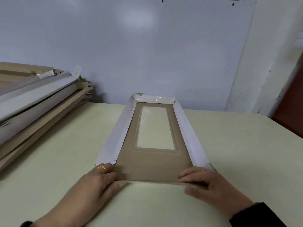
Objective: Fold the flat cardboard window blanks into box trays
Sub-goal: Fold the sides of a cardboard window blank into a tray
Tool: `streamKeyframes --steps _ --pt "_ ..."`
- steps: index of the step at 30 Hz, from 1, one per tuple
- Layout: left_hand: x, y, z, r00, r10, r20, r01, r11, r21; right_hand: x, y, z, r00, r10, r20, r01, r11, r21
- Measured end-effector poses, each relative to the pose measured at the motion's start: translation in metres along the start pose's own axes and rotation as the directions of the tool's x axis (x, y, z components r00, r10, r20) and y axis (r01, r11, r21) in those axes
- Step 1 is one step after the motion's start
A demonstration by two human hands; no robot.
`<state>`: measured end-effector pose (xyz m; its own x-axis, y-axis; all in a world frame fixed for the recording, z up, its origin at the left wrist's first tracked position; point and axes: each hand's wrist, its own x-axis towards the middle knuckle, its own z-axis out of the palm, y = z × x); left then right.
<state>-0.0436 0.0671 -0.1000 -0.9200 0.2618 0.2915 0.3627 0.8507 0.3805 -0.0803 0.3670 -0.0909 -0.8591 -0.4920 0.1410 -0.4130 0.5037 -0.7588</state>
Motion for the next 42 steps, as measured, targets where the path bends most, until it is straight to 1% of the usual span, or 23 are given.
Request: streamKeyframes --steps 2,4,5,8,10,12,15,16,18,21,22,23,24,26,27,29,30,31,32,33,37,40,42 --pt "0.001 0.005 -0.002 0.995 0.016 -0.097 -0.011 0.998 0.059 0.001 0.001 0.001 0.997 0.008 -0.071 -0.006 0.999 0.037" --pt "0.001 0.011 -0.002 0.990 0.016 -0.141 0.004 0.990 0.139 0.002 0.002 0.005 0.988 0.025 -0.151 -0.023 1.000 0.014" --pt "0.001 0.015 -0.003 0.987 0.009 -0.159 0.021 0.983 0.185 0.004 0.003 0.008 0.978 0.038 -0.204 -0.041 0.999 -0.012" --pt "0.002 0.025 -0.002 0.976 0.019 -0.216 0.030 0.975 0.222 0.009 0.004 0.015 0.924 0.033 -0.382 -0.088 0.988 -0.128" --pt "0.004 0.025 0.001 0.970 0.055 -0.235 0.017 0.955 0.295 0.013 0.001 0.018 0.896 0.022 -0.444 -0.135 0.965 -0.225" --pt "0.006 0.024 0.004 0.972 0.058 -0.229 0.032 0.928 0.370 0.016 -0.001 0.021 0.897 -0.017 -0.442 -0.172 0.908 -0.383" --pt "0.009 0.027 0.007 0.987 0.004 -0.159 0.076 0.868 0.491 0.019 0.000 0.022 0.901 -0.185 -0.393 -0.123 0.759 -0.640" --pt "0.009 0.028 0.008 0.990 -0.009 -0.141 0.081 0.857 0.510 0.020 -0.002 0.023 0.906 -0.204 -0.370 -0.118 0.719 -0.685" --pt "0.009 0.029 0.010 0.991 0.034 -0.130 0.041 0.845 0.533 0.021 -0.005 0.023 0.919 -0.210 -0.333 -0.105 0.684 -0.722" --pt "0.012 0.029 0.012 0.977 0.107 -0.186 0.013 0.837 0.547 0.021 -0.006 0.030 0.956 -0.195 -0.221 -0.044 0.648 -0.761" --pt "0.013 0.030 0.015 0.969 0.155 -0.194 -0.020 0.828 0.561 0.021 -0.007 0.034 0.967 -0.191 -0.170 -0.002 0.659 -0.752" --pt "0.015 0.032 0.019 0.957 0.215 -0.196 -0.071 0.826 0.559 0.021 -0.007 0.038 0.972 -0.197 -0.126 0.049 0.697 -0.715" --pt "0.016 0.033 0.023 0.949 0.274 -0.154 -0.148 0.822 0.550 0.021 -0.008 0.041 0.974 -0.207 -0.090 0.097 0.744 -0.662" --pt "0.017 0.040 0.028 0.948 0.318 0.017 -0.291 0.843 0.452 0.025 -0.009 0.044 0.976 -0.210 -0.049 0.140 0.789 -0.598" --pt "0.019 0.044 0.027 0.951 0.293 0.098 -0.308 0.881 0.359 0.027 -0.010 0.043 0.982 -0.190 -0.014 0.147 0.806 -0.573" --pt "0.021 0.047 0.021 0.963 0.186 0.196 -0.231 0.941 0.245 0.028 -0.002 0.040 0.986 -0.137 0.089 0.164 0.838 -0.521" --pt "0.022 0.045 0.019 0.970 0.137 0.203 -0.178 0.963 0.203 0.027 0.001 0.038 0.986 -0.115 0.124 0.162 0.849 -0.502" --pt "0.024 0.037 0.019 0.979 0.115 0.167 -0.136 0.983 0.124 0.026 0.003 0.035 0.986 -0.094 0.136 0.149 0.861 -0.487" --pt "0.023 0.027 0.021 0.986 0.093 0.140 -0.104 0.992 0.072 0.024 0.004 0.031 0.988 -0.076 0.134 0.130 0.874 -0.467" --pt "0.021 0.021 0.021 0.986 0.063 0.151 -0.067 0.998 0.019 0.022 0.004 0.027 0.991 -0.060 0.116 0.106 0.889 -0.445" --pt "0.017 0.007 0.017 0.994 0.028 0.109 -0.032 0.999 0.039 0.015 0.003 0.016 0.997 -0.078 0.011 0.077 0.926 -0.370" --pt "0.017 0.011 0.014 0.997 0.029 0.067 -0.033 0.997 0.067 0.014 0.006 0.015 0.994 -0.095 -0.054 0.070 0.935 -0.347" --pt "0.019 0.016 0.011 0.999 -0.005 0.052 0.002 0.999 0.053 0.014 0.005 0.016 0.989 -0.119 -0.090 0.081 0.934 -0.348"
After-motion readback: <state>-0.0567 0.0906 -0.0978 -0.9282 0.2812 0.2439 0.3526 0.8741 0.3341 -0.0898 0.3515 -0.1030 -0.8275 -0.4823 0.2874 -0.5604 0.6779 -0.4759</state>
